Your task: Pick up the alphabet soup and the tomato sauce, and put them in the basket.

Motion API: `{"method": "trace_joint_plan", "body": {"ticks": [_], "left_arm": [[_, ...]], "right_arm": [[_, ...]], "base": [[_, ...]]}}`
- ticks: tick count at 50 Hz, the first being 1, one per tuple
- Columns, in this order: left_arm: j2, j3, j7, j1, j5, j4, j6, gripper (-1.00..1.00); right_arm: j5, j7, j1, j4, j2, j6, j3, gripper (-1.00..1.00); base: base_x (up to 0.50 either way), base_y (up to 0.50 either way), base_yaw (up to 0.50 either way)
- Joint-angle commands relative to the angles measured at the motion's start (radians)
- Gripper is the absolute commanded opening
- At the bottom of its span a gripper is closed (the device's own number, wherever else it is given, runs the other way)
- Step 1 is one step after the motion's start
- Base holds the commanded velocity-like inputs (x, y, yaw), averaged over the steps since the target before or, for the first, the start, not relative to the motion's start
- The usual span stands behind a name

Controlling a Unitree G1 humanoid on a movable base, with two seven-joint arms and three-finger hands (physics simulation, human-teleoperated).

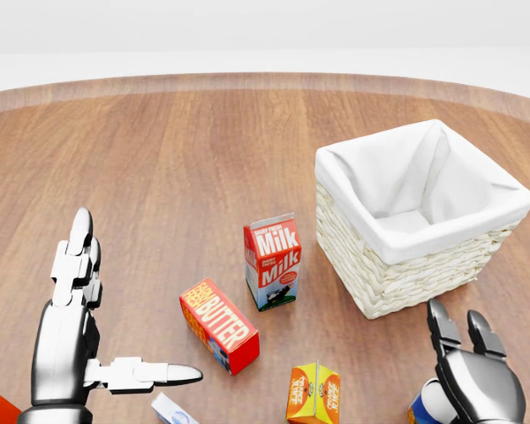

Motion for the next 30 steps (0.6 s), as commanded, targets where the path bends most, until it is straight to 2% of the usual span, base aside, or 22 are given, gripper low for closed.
{"method": "trace_joint_plan", "body": {"ticks": [1,30], "left_arm": [[0.001,-0.001,-0.002,0.002,-0.002,-0.002,0.000,1.00],[0.001,-0.001,-0.002,0.002,-0.002,-0.002,0.000,1.00]], "right_arm": [[0.002,-0.023,-0.013,0.040,-0.006,0.000,0.014,1.00],[-0.001,-0.077,-0.047,0.144,-0.013,0.000,0.043,1.00]], "base": [[0.00,0.00,0.00],[0.00,0.00,0.00]]}}
